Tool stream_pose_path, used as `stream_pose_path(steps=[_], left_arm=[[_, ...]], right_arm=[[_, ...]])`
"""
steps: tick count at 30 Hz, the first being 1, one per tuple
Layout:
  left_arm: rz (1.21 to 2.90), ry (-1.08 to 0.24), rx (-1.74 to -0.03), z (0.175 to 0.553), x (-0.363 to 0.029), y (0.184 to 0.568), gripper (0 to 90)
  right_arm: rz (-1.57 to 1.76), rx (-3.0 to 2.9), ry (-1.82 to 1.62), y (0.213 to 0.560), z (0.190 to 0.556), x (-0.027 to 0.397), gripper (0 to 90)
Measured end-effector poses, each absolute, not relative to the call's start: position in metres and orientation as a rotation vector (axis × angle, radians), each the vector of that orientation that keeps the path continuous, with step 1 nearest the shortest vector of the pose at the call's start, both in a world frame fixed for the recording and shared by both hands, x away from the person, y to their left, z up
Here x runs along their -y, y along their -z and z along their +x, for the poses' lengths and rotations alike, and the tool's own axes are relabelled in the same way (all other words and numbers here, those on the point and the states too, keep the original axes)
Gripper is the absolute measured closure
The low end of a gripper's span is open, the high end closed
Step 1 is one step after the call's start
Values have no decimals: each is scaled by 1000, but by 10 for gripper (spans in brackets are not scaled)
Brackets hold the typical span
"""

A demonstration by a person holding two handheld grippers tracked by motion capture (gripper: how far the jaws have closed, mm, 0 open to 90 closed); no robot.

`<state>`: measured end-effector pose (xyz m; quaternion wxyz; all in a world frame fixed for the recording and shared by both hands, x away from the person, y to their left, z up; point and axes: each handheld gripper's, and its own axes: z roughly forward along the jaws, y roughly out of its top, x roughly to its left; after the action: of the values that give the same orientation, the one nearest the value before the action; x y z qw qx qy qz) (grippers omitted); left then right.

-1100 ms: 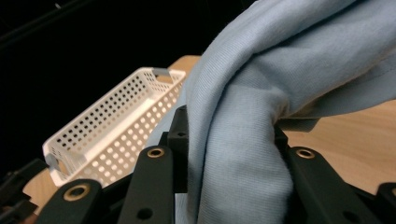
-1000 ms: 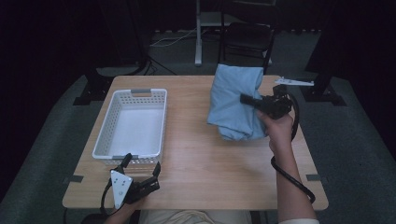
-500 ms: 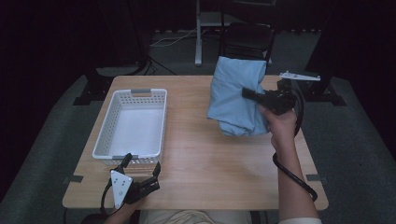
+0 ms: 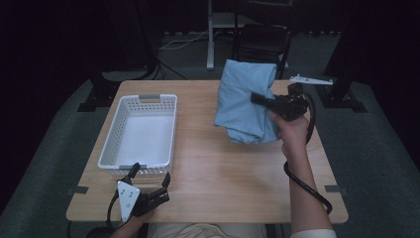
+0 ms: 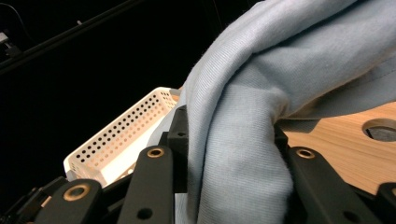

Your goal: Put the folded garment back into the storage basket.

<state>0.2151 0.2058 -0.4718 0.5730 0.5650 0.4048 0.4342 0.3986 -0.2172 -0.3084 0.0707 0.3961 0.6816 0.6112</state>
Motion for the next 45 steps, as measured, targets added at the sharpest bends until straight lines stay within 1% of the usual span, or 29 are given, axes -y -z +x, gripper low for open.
stream_pose_path(steps=[10, 40, 45], left_arm=[[1323, -1018, -947, 215, -206, 472, 26], [1322, -1021, -954, 215, -205, 472, 27], [1322, -1021, -954, 215, -205, 472, 27]], right_arm=[[1182, -2049, -1875, 309, 403, 205, 668], [1144, -2047, -1975, 309, 415, 150, 668], [1129, -2069, -1977, 307, 419, 135, 668]])
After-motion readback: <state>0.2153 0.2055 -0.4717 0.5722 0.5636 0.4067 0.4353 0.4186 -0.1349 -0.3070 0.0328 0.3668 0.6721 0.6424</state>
